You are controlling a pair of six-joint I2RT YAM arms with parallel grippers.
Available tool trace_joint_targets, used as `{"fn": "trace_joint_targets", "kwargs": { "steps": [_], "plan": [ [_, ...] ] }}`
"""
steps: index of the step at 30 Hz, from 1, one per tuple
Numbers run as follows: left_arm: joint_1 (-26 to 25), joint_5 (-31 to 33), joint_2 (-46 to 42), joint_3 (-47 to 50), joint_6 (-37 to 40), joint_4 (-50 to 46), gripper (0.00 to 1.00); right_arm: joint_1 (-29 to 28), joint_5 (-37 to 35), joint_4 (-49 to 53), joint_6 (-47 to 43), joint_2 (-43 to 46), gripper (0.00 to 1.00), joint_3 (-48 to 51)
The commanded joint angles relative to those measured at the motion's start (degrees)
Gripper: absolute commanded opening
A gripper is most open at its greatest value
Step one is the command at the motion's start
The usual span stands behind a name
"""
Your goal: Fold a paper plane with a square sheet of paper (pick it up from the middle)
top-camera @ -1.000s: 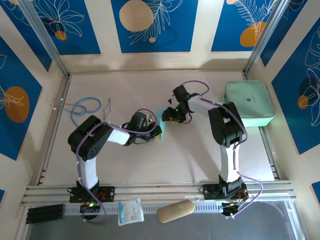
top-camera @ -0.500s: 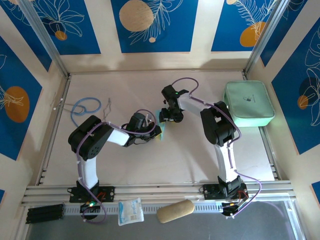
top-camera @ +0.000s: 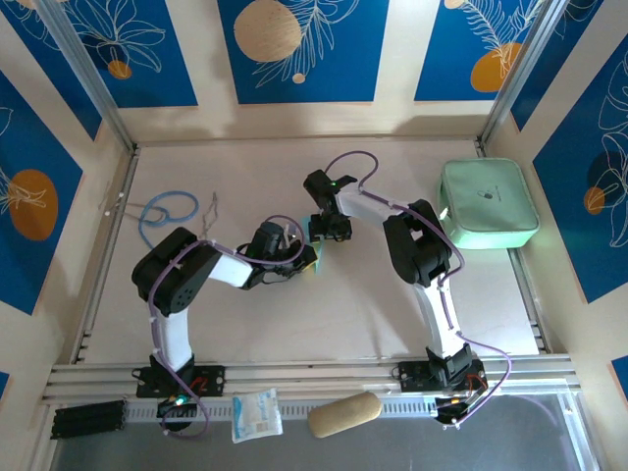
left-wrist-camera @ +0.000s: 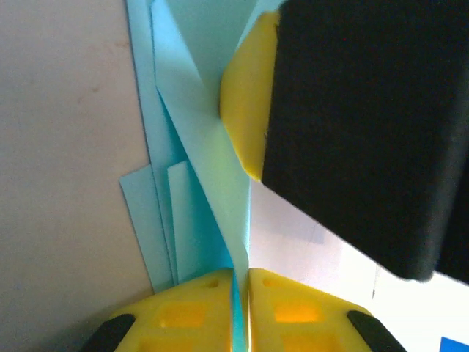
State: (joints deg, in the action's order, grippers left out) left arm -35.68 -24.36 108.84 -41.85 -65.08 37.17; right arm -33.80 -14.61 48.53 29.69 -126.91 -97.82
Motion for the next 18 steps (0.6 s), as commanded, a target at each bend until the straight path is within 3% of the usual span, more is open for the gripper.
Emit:
{"fn": "trace_joint_targets", "kwargs": {
  "steps": [1,10,18],
  "plan": [
    [0.41,0.34,-2.77,1.59,0.4,-6.73,0.17,0.31,0.21,3.41,2.11,-6.79,0.63,2.65],
    [-0.33,3.56,-11.49,1.71,5.12,-13.53,0.2,0.81,2.1,3.85,3.0,-6.7,0.63,1.94],
    [-2.4,0.95,-8.05,-3.4,8.83,-12.79,0.15,1.37,3.79,3.85,3.35,-6.56,0.62,2.04]
  ]
}}
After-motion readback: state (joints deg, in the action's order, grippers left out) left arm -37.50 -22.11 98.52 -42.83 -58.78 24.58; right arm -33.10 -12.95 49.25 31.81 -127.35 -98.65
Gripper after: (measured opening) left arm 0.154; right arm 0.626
